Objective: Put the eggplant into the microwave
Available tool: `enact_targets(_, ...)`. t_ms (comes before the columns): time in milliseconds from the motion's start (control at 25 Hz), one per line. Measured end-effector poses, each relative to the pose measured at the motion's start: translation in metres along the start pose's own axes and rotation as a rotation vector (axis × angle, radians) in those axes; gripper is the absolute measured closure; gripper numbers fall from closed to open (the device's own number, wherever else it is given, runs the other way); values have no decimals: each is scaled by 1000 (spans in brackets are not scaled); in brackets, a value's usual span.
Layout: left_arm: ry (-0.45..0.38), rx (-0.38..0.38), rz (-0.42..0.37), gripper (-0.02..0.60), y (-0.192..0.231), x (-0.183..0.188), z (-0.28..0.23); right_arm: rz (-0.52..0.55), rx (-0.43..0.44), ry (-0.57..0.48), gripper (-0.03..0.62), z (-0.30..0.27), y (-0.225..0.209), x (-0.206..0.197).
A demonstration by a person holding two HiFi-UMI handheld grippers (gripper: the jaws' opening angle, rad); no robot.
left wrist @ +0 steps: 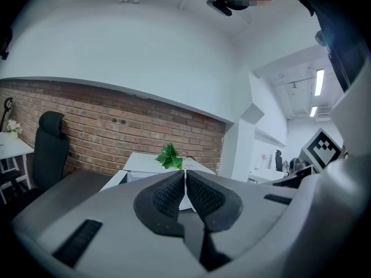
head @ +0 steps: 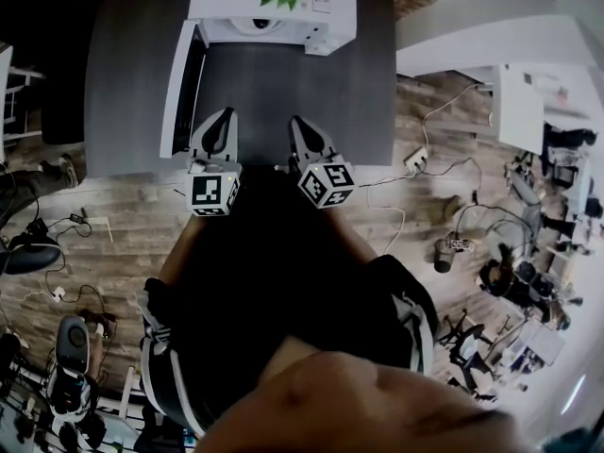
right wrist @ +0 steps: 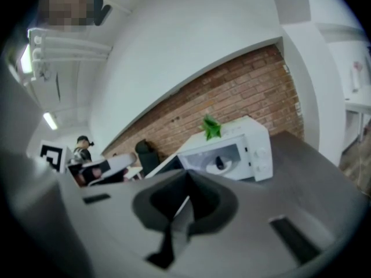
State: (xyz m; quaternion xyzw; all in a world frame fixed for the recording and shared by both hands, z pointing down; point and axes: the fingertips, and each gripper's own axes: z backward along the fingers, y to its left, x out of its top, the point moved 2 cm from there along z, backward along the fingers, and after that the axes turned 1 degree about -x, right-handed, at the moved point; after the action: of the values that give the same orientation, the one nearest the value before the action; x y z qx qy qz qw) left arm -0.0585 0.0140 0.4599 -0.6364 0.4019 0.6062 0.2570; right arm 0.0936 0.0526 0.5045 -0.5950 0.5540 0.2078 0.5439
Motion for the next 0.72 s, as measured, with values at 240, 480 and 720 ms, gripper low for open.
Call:
enact_targets(240, -5, -3, -10, 535, 2, 3, 2, -1, -3, -7, 562, -1, 3, 1)
enact_targets(480, -10, 1, -13, 535, 3, 6, 2, 5, -3, -13, 562, -2, 3, 3)
enact_targets(720, -10, 1, -13, 535, 6, 4, 2, 16, -5, -12, 562, -4, 3, 4)
